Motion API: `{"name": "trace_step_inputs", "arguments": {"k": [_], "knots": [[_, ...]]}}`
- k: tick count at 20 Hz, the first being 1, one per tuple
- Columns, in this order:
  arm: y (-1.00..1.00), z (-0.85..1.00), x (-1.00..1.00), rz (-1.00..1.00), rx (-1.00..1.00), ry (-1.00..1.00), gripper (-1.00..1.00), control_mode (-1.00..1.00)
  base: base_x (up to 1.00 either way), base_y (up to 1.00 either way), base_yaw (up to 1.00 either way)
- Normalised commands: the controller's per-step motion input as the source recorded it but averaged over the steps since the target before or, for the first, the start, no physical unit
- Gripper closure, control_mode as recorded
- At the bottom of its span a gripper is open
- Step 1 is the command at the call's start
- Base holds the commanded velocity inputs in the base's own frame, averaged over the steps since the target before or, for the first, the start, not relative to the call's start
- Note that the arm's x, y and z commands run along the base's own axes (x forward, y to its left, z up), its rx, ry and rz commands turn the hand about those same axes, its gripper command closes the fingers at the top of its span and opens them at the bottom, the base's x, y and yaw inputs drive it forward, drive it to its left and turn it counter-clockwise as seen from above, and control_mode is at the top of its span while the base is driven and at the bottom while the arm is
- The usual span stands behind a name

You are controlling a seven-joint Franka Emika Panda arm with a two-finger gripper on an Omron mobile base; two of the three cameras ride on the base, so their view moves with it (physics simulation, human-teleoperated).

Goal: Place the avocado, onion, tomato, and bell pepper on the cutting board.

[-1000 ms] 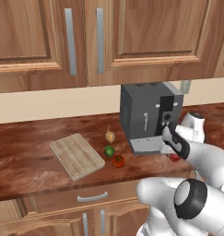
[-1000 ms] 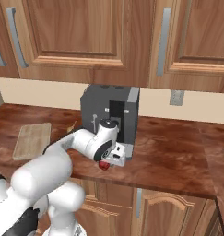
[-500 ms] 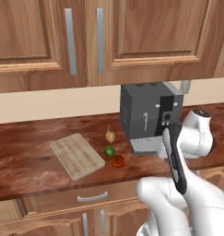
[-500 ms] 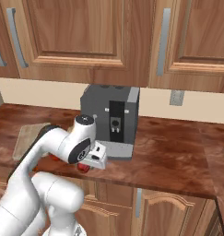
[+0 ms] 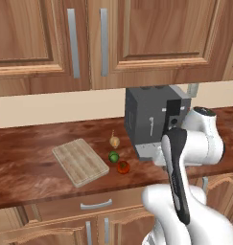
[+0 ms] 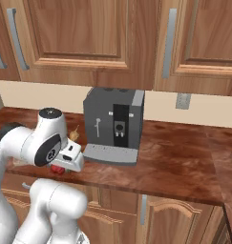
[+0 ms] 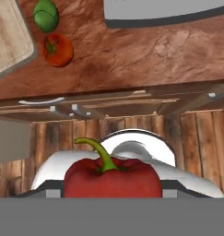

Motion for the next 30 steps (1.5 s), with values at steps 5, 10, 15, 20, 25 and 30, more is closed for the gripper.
{"name": "trace_step_inputs", "arguments": {"k": [5, 10, 15, 20, 25, 30], "knots": [[0.36, 0.65, -0.03, 0.0, 0.0, -0.04, 1.0, -1.0, 0.0, 0.0, 0.0], [0.52, 0.17, 0.0, 0.0, -0.01, -0.24, 1.0, -1.0, 0.0, 0.0, 0.0], [0.53, 0.05, 0.18, 0.0, 0.0, -0.17, 1.0, -1.0, 0.0, 0.0, 0.0], [0.53, 0.09, 0.17, 0.03, 0.0, -0.12, 1.0, -1.0, 0.0, 0.0, 0.0], [0.6, 0.15, 0.09, 0.06, -0.02, -0.05, 1.0, -1.0, 0.0, 0.0, 0.0], [0.59, 0.01, 0.18, 0.06, -0.02, 0.03, 1.0, -1.0, 0.0, 0.0, 0.0]]}}
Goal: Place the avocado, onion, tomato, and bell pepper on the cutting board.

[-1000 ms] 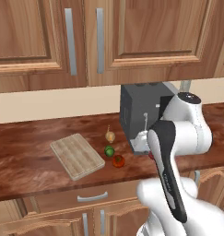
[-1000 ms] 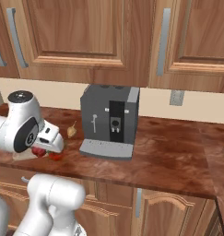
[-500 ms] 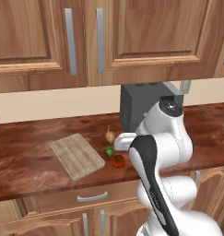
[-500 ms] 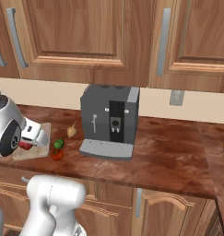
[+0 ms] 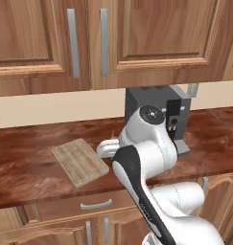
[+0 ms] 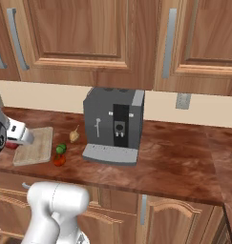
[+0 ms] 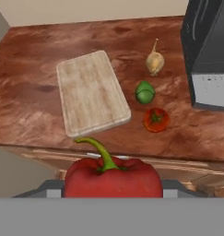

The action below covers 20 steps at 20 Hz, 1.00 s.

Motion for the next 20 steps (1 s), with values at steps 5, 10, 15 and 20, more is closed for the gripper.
{"name": "trace_step_inputs", "arguments": {"k": [5, 10, 15, 20], "knots": [[0.49, 0.0, 0.45, 0.07, -0.01, 0.09, 1.0, -1.0, 0.0, 0.0, 0.0], [0.38, -0.01, 0.57, 0.09, 0.0, 0.06, 1.0, -1.0, 0.0, 0.0, 0.0], [0.38, -0.29, 0.49, 0.1, -0.02, 0.01, 1.0, -1.0, 0.0, 0.0, 0.0], [0.26, -0.52, 0.44, 0.08, -0.03, 0.0, 1.0, -1.0, 0.0, 0.0, 0.0]]}}
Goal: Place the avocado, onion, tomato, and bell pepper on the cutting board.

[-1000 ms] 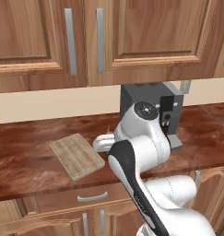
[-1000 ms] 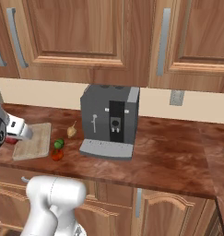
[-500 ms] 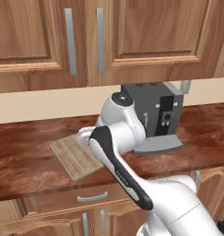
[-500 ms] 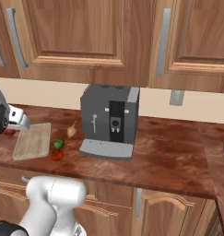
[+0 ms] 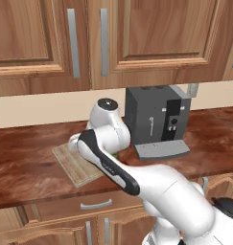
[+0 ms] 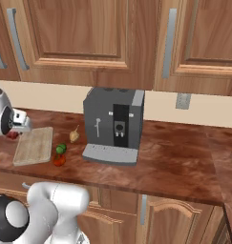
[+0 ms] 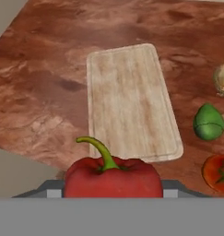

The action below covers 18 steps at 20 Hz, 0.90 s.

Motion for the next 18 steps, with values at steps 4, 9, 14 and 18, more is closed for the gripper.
{"name": "trace_step_inputs", "arguments": {"k": [4, 9, 14, 18], "knots": [[0.13, -0.18, 0.28, 0.06, -0.02, -0.02, 1.0, -1.0, 0.0, 0.0, 0.0], [0.13, 0.0, 0.24, 0.05, -0.01, 0.0, 1.0, -1.0, 0.0, 0.0, 0.0], [0.19, -0.17, 0.2, 0.05, -0.05, 0.0, 1.0, -1.0, 0.0, 0.0, 0.0], [0.21, -0.28, 0.15, 0.03, -0.06, 0.0, 1.0, -1.0, 0.0, 0.0, 0.0]]}}
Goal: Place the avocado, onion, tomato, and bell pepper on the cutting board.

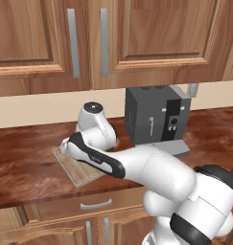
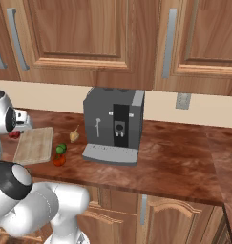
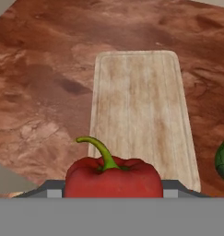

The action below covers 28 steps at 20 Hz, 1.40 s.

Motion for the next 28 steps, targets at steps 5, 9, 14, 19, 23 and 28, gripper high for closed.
{"name": "trace_step_inputs", "arguments": {"k": [5, 9, 14, 19, 23, 28], "knots": [[0.14, -0.25, 0.22, 0.02, -0.05, 0.0, 1.0, -1.0, 0.0, 0.0, 0.0], [0.03, -0.19, 0.4, 0.01, -0.05, 0.0, 1.0, -1.0, 0.0, 0.0, 0.0], [0.06, -0.19, 0.4, 0.0, -0.05, 0.0, 1.0, -1.0, 0.0, 0.0, 0.0], [0.16, -0.18, 0.27, 0.0, -0.05, 0.0, 1.0, -1.0, 0.0, 0.0, 0.0], [0.22, -0.11, 0.14, 0.0, -0.02, 0.0, 1.0, -1.0, 0.0, 0.0, 0.0], [0.09, -0.04, 0.13, 0.0, 0.0, 0.0, 1.0, -1.0, 0.0, 0.0, 0.0]]}}
